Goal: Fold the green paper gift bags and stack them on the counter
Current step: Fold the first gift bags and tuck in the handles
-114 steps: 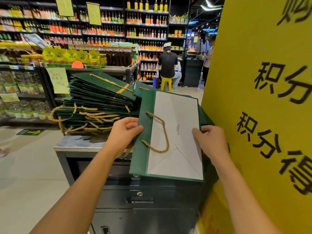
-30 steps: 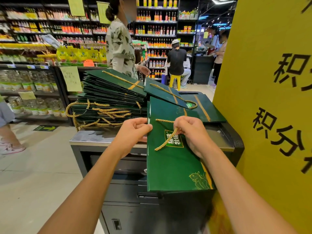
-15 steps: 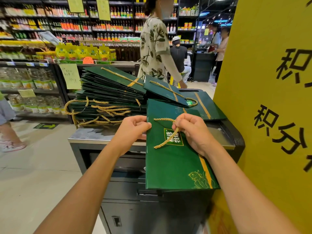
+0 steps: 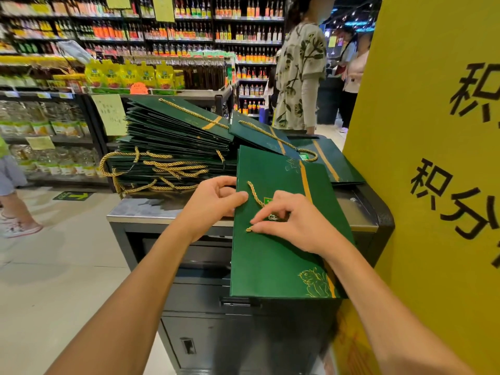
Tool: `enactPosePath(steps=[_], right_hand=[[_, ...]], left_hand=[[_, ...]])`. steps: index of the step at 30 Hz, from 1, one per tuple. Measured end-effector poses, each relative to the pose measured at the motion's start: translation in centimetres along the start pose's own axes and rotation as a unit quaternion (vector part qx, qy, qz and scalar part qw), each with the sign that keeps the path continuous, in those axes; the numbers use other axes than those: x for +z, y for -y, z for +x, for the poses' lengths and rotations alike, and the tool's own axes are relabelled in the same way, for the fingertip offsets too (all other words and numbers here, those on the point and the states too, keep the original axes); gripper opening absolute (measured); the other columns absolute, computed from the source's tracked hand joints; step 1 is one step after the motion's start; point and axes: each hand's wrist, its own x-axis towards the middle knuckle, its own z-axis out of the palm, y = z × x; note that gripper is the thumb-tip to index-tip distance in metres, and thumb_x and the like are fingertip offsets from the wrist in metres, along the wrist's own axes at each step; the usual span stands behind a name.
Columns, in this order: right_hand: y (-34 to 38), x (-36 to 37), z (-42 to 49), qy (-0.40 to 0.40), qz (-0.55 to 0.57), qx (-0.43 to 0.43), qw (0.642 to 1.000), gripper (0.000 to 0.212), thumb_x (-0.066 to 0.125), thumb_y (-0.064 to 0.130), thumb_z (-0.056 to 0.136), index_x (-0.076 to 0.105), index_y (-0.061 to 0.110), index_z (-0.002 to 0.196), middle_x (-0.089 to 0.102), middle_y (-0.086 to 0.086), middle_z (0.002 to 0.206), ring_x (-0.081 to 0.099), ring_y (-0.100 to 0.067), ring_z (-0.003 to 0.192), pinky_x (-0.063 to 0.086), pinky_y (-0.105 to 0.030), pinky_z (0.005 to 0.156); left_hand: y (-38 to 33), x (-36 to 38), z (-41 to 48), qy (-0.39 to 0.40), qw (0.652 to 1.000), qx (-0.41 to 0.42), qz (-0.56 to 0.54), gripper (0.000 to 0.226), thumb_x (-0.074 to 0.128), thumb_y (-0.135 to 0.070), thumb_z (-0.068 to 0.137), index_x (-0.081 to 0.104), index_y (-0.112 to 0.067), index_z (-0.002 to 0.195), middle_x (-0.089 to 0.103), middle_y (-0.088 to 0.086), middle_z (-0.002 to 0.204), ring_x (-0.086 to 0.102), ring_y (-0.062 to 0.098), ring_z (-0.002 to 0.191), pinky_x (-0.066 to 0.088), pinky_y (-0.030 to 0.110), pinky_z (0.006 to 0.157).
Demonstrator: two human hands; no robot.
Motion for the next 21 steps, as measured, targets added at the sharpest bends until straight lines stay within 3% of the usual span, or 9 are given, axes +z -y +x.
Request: enactPosePath(steps=[2,5,9,10,12,14,18,21], right_hand=[[-0.1,0.2,0.0,-0.001,-0.008,0.001,1.000,0.004,0.080,0.034,0.086,0.079,0.032,0.088,0.042,0.003,0.073,0.042,-0.007,0.066,0.040,-0.035,0.069],[-0.1,0.3,0.0,-0.018,0.002,0.027,0.999,0.004,0.071,0.028,0.094,0.074,0.028,0.091,0.040,0.007,0.071,0.042,-0.005,0.064,0.043,-0.032,0.071],[-0.6,-0.3,0.1,-0.155,0.122,0.085,0.977,0.009,0.063,0.018,0.099,0.069,0.021,0.092,0.042,0.002,0.069,0.045,-0.007,0.062,0.043,-0.019,0.066],[-0.8,-0.5,0.2,-0.195,0.173,0.114,0.959,0.009,0.062,0.019,0.100,0.068,0.020,0.093,0.044,-0.004,0.073,0.051,-0.008,0.064,0.047,-0.020,0.070],[-1.2,-0.7,0.3,-0.241,0.260,0.153,0.922,0.010,0.061,0.020,0.100,0.068,0.018,0.094,0.048,-0.008,0.080,0.060,-0.009,0.066,0.052,-0.035,0.081],[-1.2,-0.6,0.4,-0.254,0.283,0.168,0.909,0.009,0.062,0.021,0.100,0.069,0.018,0.095,0.051,-0.009,0.082,0.062,-0.009,0.067,0.054,-0.044,0.085],[-0.8,-0.7,0.0,-0.257,0.211,0.157,0.930,0.005,0.070,0.024,0.093,0.075,0.022,0.092,0.056,-0.007,0.079,0.055,-0.006,0.069,0.049,-0.025,0.074],[-1.2,-1.5,-0.8,-0.260,0.087,0.149,0.950,0.004,0.074,0.028,0.090,0.073,0.030,0.094,0.062,0.001,0.097,0.056,-0.005,0.082,0.046,-0.020,0.080]], left_hand=[[0.0,0.0,-0.1,0.020,1.000,0.003,0.012,0.032,0.068,-0.001,0.093,0.063,-0.018,0.120,0.079,0.008,0.100,0.075,0.020,0.088,0.060,0.028,0.074],[0.2,0.2,-0.1,0.025,0.999,0.023,0.027,0.039,0.068,0.005,0.091,0.062,-0.022,0.119,0.079,0.006,0.099,0.074,0.021,0.087,0.061,0.029,0.077],[0.5,0.1,0.0,0.028,0.998,0.040,0.039,0.042,0.066,0.005,0.092,0.062,-0.025,0.121,0.078,0.008,0.102,0.073,0.023,0.089,0.061,0.033,0.083],[0.5,0.1,0.0,0.029,0.998,0.042,0.042,0.043,0.066,0.005,0.092,0.062,-0.025,0.123,0.078,0.009,0.103,0.074,0.023,0.090,0.061,0.034,0.084],[0.6,0.1,0.1,0.030,0.998,0.042,0.038,0.042,0.065,0.004,0.093,0.061,-0.023,0.125,0.078,0.009,0.104,0.075,0.023,0.090,0.062,0.034,0.083],[0.6,0.1,0.1,0.028,0.998,0.042,0.036,0.042,0.065,0.004,0.094,0.060,-0.022,0.126,0.078,0.009,0.103,0.075,0.023,0.090,0.062,0.034,0.083],[0.6,0.2,0.1,0.013,0.998,0.040,0.036,0.042,0.066,0.002,0.094,0.060,-0.021,0.128,0.078,0.010,0.101,0.075,0.027,0.093,0.062,0.037,0.083],[0.8,0.4,0.0,-0.015,0.998,0.046,0.030,0.041,0.067,0.001,0.094,0.060,-0.025,0.124,0.078,0.011,0.099,0.073,0.028,0.090,0.062,0.040,0.083]])
